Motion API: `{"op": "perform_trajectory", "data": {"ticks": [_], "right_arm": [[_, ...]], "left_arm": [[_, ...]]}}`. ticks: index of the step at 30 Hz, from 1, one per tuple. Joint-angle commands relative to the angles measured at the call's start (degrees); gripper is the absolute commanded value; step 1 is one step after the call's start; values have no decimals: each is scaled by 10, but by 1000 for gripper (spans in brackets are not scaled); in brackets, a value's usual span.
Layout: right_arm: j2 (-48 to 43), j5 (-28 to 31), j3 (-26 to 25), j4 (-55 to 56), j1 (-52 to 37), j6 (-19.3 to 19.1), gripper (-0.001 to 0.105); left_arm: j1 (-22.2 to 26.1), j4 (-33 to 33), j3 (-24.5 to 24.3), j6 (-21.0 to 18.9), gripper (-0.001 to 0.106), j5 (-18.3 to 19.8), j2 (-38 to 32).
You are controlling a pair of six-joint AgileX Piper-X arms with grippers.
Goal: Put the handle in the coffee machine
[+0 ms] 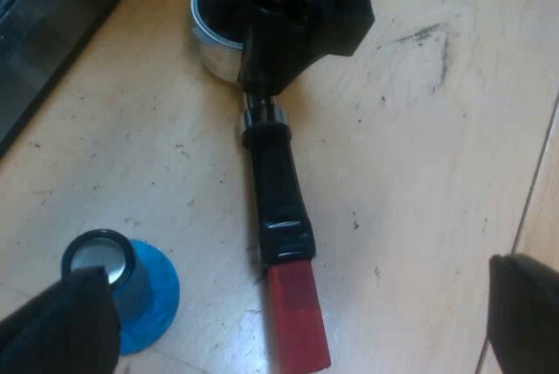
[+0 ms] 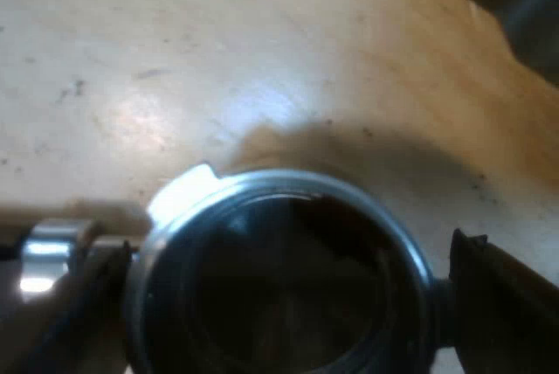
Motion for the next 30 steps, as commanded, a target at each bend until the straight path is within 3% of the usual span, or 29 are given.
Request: {"op": "perform_trajectory", "data": {"ticks": [1, 5, 13, 14, 17, 19, 30], "right_arm": [[0, -4, -5, 10, -5, 0, 74], [0, -5, -5, 17, -5, 0, 71], [0, -5, -5, 12, -5, 0, 45], [0, -5, -5, 12, -5, 0, 36], [0, -5, -5, 14, -5, 0, 22], [-2, -5, -5, 15, -5, 14, 0], [-67, -5, -5, 42, -5, 71, 0]], "left_arm": [[-2, -2, -1, -4, 88, -2, -1], [-2, -2, -1, -4, 88, -2, -1], [-2, -2, -1, -3, 88, -2, -1], [-2, -2, -1, -3, 88, -2, -1], [-2, -2, -1, -1, 88, -2, -1], [-2, -2, -1, 8, 88, -2, -1], [2, -4, -1, 33, 88, -2, -1]]}}
